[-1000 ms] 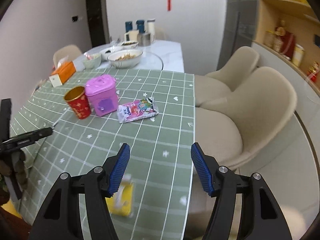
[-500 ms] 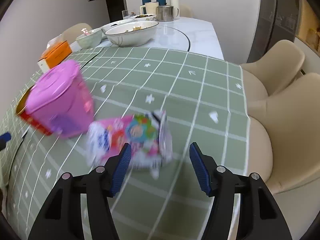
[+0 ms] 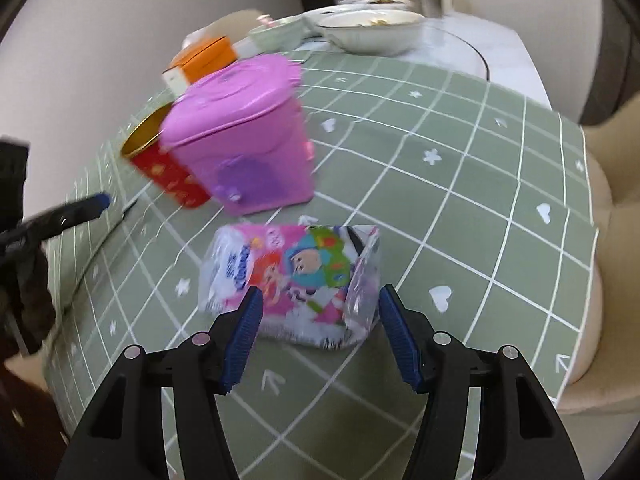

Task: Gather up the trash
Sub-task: 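Move both open grippers back over the table toward the pink snack wrapper, then grasp the pink snack wrapper with the right gripper, then pass the pink snack wrapper from the right gripper to the left gripper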

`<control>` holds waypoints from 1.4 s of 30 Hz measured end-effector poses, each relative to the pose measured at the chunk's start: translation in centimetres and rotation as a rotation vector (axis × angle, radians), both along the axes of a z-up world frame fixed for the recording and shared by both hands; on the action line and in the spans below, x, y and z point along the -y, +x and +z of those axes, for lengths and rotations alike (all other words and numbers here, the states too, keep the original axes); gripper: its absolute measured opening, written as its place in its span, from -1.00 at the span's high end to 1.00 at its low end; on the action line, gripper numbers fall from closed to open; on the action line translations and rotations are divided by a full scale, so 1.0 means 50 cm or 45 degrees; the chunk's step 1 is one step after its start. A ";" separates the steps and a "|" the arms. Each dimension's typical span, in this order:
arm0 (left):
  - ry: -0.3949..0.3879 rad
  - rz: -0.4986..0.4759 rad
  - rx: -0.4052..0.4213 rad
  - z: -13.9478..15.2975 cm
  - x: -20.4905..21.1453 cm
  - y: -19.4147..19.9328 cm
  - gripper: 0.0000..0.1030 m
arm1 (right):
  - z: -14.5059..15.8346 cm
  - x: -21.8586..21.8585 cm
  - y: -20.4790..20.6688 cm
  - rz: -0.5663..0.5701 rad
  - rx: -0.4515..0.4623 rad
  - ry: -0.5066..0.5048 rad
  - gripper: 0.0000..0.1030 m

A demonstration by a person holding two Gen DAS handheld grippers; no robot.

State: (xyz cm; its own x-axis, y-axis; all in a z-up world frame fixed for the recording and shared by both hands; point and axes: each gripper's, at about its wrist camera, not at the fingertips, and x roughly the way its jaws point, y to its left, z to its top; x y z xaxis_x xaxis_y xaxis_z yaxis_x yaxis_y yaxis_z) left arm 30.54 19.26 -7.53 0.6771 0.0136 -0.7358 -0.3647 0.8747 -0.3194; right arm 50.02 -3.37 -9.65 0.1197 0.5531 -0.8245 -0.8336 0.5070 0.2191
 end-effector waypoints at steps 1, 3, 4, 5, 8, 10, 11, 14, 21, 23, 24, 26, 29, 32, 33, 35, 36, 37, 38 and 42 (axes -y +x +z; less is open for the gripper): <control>0.001 -0.008 -0.001 -0.002 0.004 0.002 -0.09 | 0.004 0.003 -0.002 0.000 0.010 0.005 -0.11; -0.005 -0.020 -0.007 -0.007 0.010 0.007 -0.09 | 0.011 0.001 0.004 -0.014 0.028 0.013 -0.11; -0.008 -0.021 -0.011 -0.009 0.011 0.009 -0.09 | 0.011 -0.004 0.011 -0.029 0.039 0.014 -0.11; -0.009 -0.022 -0.011 -0.009 0.011 0.010 -0.09 | 0.008 -0.009 0.018 -0.044 0.040 0.017 -0.11; 0.008 -0.024 -0.004 -0.004 0.009 0.011 -0.09 | -0.012 -0.028 0.040 -0.066 0.033 0.008 -0.11; 0.013 -0.014 0.013 0.002 0.002 0.012 -0.09 | -0.019 -0.033 0.039 -0.069 0.061 -0.007 0.00; 0.007 -0.007 0.028 0.006 -0.003 0.010 -0.09 | -0.020 -0.032 0.033 -0.062 0.074 -0.021 0.24; -0.024 0.014 0.088 0.024 -0.014 0.011 -0.18 | -0.016 -0.032 0.011 -0.048 0.142 -0.108 0.66; 0.033 0.057 0.121 0.073 -0.039 0.077 -0.18 | 0.073 0.057 -0.012 -0.247 0.144 0.006 0.77; 0.051 0.085 0.108 0.075 -0.049 0.101 -0.18 | 0.104 0.083 -0.017 -0.311 0.129 0.059 0.77; 0.048 0.103 0.085 0.071 -0.057 0.115 -0.18 | 0.121 0.093 -0.023 -0.336 0.123 0.085 0.77; 0.020 0.116 0.035 0.057 -0.068 0.138 -0.17 | 0.142 0.100 -0.037 -0.361 0.132 0.105 0.77; -0.038 0.111 -0.061 0.029 -0.076 0.159 0.10 | 0.163 0.104 -0.067 -0.388 0.149 0.110 0.77; -0.025 0.104 -0.109 0.015 -0.068 0.152 0.61 | 0.172 0.112 -0.096 -0.407 0.171 0.098 0.77; -0.020 0.101 -0.111 0.015 -0.064 0.143 0.76 | 0.172 0.115 -0.104 -0.411 0.171 0.098 0.77; -0.030 0.083 -0.088 0.022 -0.056 0.121 0.83 | 0.177 0.120 -0.127 -0.424 0.168 0.102 0.77; -0.026 0.075 -0.078 0.028 -0.053 0.112 0.86 | 0.179 0.121 -0.137 -0.429 0.168 0.105 0.77; -0.014 0.066 -0.066 0.037 -0.049 0.100 0.87 | 0.182 0.124 -0.147 -0.435 0.166 0.112 0.77; -0.003 0.059 -0.053 0.047 -0.046 0.088 0.87 | 0.184 0.124 -0.158 -0.436 0.158 0.118 0.77; 0.029 0.037 -0.001 0.088 -0.040 0.029 0.88 | 0.195 0.107 -0.205 -0.403 0.169 0.111 0.77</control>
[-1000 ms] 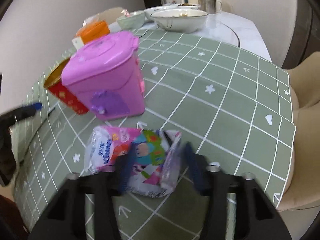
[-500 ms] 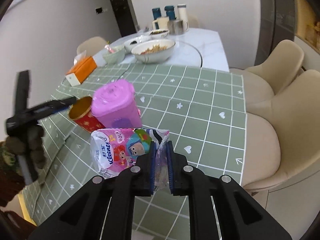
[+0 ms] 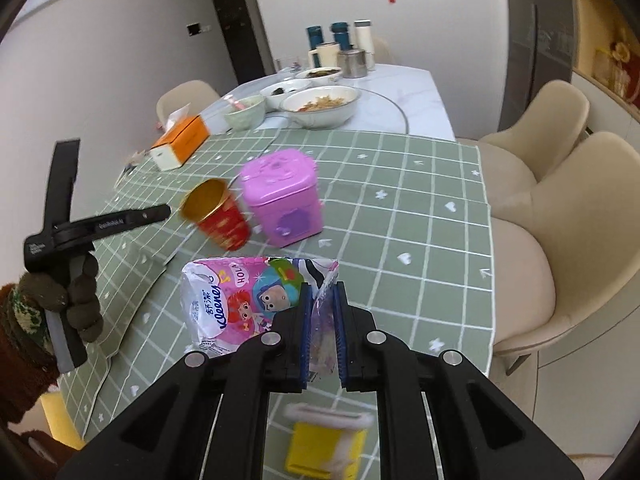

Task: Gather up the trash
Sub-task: 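Pass the pink snack wrapper from the right gripper to the left gripper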

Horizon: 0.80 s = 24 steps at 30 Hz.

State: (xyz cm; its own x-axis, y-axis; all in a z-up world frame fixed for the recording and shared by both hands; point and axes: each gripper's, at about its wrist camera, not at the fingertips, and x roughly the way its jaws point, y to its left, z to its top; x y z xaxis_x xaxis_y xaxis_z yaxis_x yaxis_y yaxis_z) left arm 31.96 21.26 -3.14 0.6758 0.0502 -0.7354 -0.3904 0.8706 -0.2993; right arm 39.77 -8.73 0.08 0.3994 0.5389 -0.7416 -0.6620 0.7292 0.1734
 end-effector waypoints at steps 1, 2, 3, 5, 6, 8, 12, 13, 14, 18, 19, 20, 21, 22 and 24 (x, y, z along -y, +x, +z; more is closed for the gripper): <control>0.007 -0.006 0.007 0.006 0.001 -0.016 0.88 | 0.001 -0.009 -0.014 0.016 0.005 -0.008 0.77; 0.010 -0.008 0.006 0.009 0.001 -0.024 0.88 | 0.000 -0.017 -0.024 0.030 0.005 -0.015 0.77; 0.010 -0.011 0.002 0.008 0.000 -0.038 0.88 | -0.001 -0.026 -0.035 0.047 0.000 -0.021 0.77; -0.008 -0.021 -0.002 0.004 -0.004 -0.057 0.88 | -0.011 -0.044 -0.052 0.071 -0.019 -0.039 0.77; -0.025 -0.027 0.004 0.002 -0.006 -0.066 0.88 | -0.018 -0.051 -0.059 0.077 -0.034 -0.046 0.77; -0.059 -0.045 0.022 -0.002 -0.007 -0.081 0.88 | -0.044 -0.068 -0.073 0.082 -0.092 -0.058 0.77; -0.085 -0.159 0.048 -0.006 0.018 -0.103 0.50 | -0.098 -0.102 -0.098 0.105 -0.164 -0.084 0.77; -0.079 -0.180 0.047 -0.009 0.025 -0.105 0.46 | -0.118 -0.113 -0.103 0.115 -0.177 -0.099 0.77; -0.066 -0.196 0.045 -0.014 0.031 -0.108 0.44 | -0.130 -0.118 -0.108 0.121 -0.187 -0.103 0.77; -0.068 -0.198 0.010 -0.043 0.036 -0.118 0.40 | -0.167 -0.124 -0.105 0.095 -0.215 -0.091 0.77; -0.077 -0.192 0.002 -0.051 0.032 -0.121 0.40 | -0.171 -0.123 -0.103 0.090 -0.218 -0.087 0.77; -0.083 -0.187 -0.004 -0.057 0.029 -0.124 0.39 | -0.173 -0.124 -0.101 0.089 -0.220 -0.078 0.76; -0.092 -0.178 -0.015 -0.065 0.025 -0.128 0.38 | -0.174 -0.125 -0.099 0.089 -0.216 -0.079 0.75; -0.101 -0.171 -0.025 -0.073 0.023 -0.131 0.38 | -0.173 -0.126 -0.096 0.088 -0.215 -0.083 0.73; -0.119 -0.166 -0.037 -0.084 0.020 -0.137 0.36 | -0.168 -0.129 -0.094 0.085 -0.204 -0.097 0.41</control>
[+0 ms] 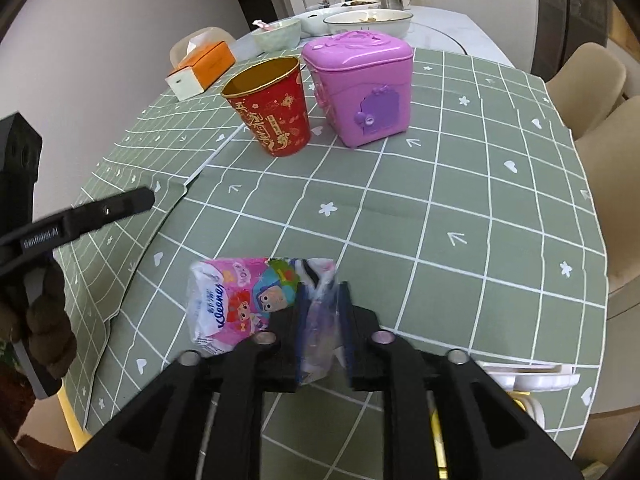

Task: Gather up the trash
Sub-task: 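Pass the pink snack wrapper from the right gripper to the left gripper, then grasp the red-and-gold paper cup rim with the right gripper while the left holds the wrapper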

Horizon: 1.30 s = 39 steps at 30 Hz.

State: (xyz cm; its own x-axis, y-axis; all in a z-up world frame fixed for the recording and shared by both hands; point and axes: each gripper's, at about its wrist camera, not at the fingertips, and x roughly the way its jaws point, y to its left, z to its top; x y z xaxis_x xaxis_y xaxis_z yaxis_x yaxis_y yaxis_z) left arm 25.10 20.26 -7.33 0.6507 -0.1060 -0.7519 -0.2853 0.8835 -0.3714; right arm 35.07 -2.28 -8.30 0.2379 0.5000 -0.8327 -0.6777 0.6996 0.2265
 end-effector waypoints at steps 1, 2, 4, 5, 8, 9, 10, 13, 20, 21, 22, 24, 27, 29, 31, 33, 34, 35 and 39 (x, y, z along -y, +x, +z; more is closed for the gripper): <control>-0.008 -0.002 -0.003 -0.004 0.002 -0.002 0.35 | 0.004 0.000 -0.004 0.004 0.010 0.004 0.28; -0.019 -0.015 -0.009 -0.010 0.006 -0.001 0.34 | 0.011 0.002 -0.009 0.011 0.020 0.018 0.06; -0.030 -0.047 -0.021 -0.019 0.017 0.005 0.33 | 0.023 0.006 -0.021 0.018 0.034 0.042 -0.01; -0.034 -0.078 -0.031 -0.025 0.028 0.011 0.33 | 0.030 0.013 -0.029 0.005 0.041 0.049 -0.01; -0.017 -0.152 -0.059 -0.045 0.057 0.029 0.33 | 0.042 0.045 -0.045 -0.041 0.002 0.095 -0.01; -0.008 -0.169 -0.070 -0.052 0.064 0.036 0.33 | 0.046 0.058 -0.052 -0.058 -0.013 0.113 -0.01; 0.001 -0.185 -0.080 -0.059 0.074 0.040 0.33 | 0.054 0.076 -0.062 -0.083 -0.011 0.124 -0.01; 0.052 -0.253 -0.110 -0.077 0.107 0.054 0.27 | 0.075 0.110 -0.089 -0.134 0.036 0.122 -0.01; 0.347 -0.516 -0.108 -0.079 0.207 0.075 0.05 | 0.121 0.203 -0.122 -0.312 0.148 0.138 -0.01; 0.452 -0.548 -0.114 -0.079 0.226 0.071 0.47 | 0.130 0.213 -0.118 -0.347 0.160 0.163 -0.02; 0.509 -0.560 -0.114 -0.079 0.234 0.067 0.71 | 0.136 0.221 -0.112 -0.369 0.168 0.191 -0.06; 0.508 -0.561 -0.104 -0.077 0.235 0.049 0.87 | 0.155 0.224 -0.095 -0.397 0.179 0.266 -0.25; 0.407 -0.473 -0.096 -0.067 0.200 0.018 0.92 | 0.170 0.191 -0.072 -0.337 0.197 0.286 -0.25; 0.328 -0.365 -0.068 -0.050 0.162 -0.005 0.92 | 0.168 0.132 -0.057 -0.217 0.193 0.191 -0.25; 0.236 -0.169 -0.001 -0.032 0.092 -0.037 0.92 | 0.163 0.079 -0.055 -0.154 0.265 0.129 -0.25; 0.192 0.023 0.033 -0.030 0.028 -0.063 0.92 | 0.143 0.019 -0.043 -0.101 0.300 0.091 -0.25; 0.164 0.114 0.037 -0.036 -0.004 -0.073 0.92 | 0.131 -0.004 -0.033 -0.079 0.278 0.093 -0.25; 0.133 0.191 0.036 -0.044 -0.033 -0.085 0.92 | 0.114 -0.034 -0.018 -0.056 0.237 0.114 -0.25; 0.038 0.364 0.059 -0.078 -0.105 -0.128 0.92 | 0.067 -0.126 0.022 -0.024 0.219 0.124 -0.25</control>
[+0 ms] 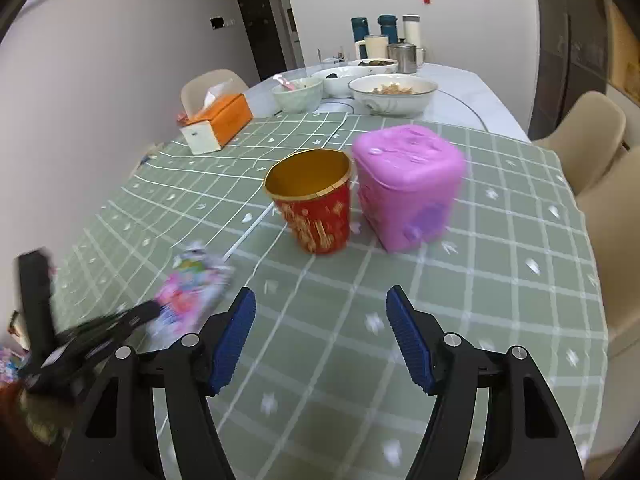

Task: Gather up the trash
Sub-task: 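Grasp the red-and-gold paper cup rim with the right gripper while the left holds the wrapper, then carry the pink wrapper and red paper cup to the trash bag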

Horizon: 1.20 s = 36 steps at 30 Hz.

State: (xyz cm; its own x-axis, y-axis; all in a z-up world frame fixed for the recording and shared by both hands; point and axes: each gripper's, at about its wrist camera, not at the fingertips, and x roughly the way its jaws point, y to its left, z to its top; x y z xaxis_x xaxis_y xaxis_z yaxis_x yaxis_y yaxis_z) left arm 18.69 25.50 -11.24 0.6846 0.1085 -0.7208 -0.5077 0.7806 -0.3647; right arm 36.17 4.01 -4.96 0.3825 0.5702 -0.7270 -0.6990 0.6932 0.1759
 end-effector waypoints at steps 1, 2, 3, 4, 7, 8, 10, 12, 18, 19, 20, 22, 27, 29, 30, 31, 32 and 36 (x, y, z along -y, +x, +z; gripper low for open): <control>-0.025 0.006 0.026 -0.001 -0.002 -0.009 0.92 | -0.016 -0.027 0.014 0.002 0.011 -0.023 -0.25; -0.028 0.009 0.062 0.002 -0.003 -0.015 0.92 | -0.027 -0.043 0.022 0.008 0.013 -0.036 -0.25; -0.022 0.004 0.081 0.004 0.004 -0.015 0.92 | -0.039 -0.059 0.029 0.019 0.013 -0.045 -0.25; -0.022 -0.013 0.094 0.004 0.006 -0.015 0.92 | -0.050 -0.072 0.036 0.034 0.013 -0.052 -0.25; -0.024 -0.053 0.098 0.004 0.010 -0.005 0.92 | -0.066 -0.108 0.056 0.020 0.113 -0.081 -0.25; -0.025 -0.060 0.098 0.004 0.011 -0.001 0.92 | -0.068 -0.120 0.066 0.012 0.145 -0.075 -0.25; -0.035 -0.071 0.101 0.003 0.013 -0.011 0.92 | -0.071 -0.137 0.080 0.006 0.149 -0.059 -0.25; -0.040 -0.067 0.105 0.002 0.013 -0.011 0.92 | -0.077 -0.162 0.095 0.010 0.137 -0.064 -0.25; -0.049 -0.087 0.067 -0.005 0.015 0.000 0.92 | -0.039 -0.154 0.092 0.027 0.091 -0.003 -0.05; -0.052 -0.084 0.051 -0.007 0.014 0.005 0.92 | -0.030 -0.146 0.083 0.028 0.100 -0.006 -0.05; -0.051 -0.083 0.040 -0.009 0.013 0.007 0.92 | -0.013 -0.132 0.071 0.030 0.106 -0.002 -0.05; -0.025 -0.088 0.011 -0.004 0.020 0.013 0.92 | 0.014 -0.103 0.055 0.023 0.103 0.011 -0.05; -0.041 -0.148 0.012 0.036 0.045 0.027 0.92 | 0.107 -0.003 0.008 -0.041 0.135 0.046 -0.05; -0.002 -0.210 0.055 0.079 0.069 0.034 0.92 | 0.145 0.041 -0.016 -0.069 0.170 0.058 -0.05; 0.010 -0.241 0.083 0.102 0.080 0.039 0.92 | 0.166 0.069 -0.030 -0.092 0.188 0.069 -0.05; 0.023 -0.272 0.114 0.125 0.092 0.043 0.92 | 0.180 0.092 -0.040 -0.111 0.201 0.076 -0.05; 0.038 -0.304 0.145 0.150 0.106 0.048 0.92 | 0.200 0.125 -0.056 -0.145 0.224 0.083 -0.05; 0.093 -0.479 0.300 0.274 0.191 0.067 0.92 | 0.264 0.253 -0.114 -0.293 0.289 0.101 -0.05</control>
State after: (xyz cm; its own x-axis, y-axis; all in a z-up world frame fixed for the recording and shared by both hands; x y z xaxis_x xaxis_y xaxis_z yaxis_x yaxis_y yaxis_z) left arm 22.05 15.95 2.45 0.8309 -0.1344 -0.5399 -0.0933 0.9230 -0.3733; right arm 30.46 -8.61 8.23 0.6552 0.5013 -0.5652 -0.5530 0.8279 0.0934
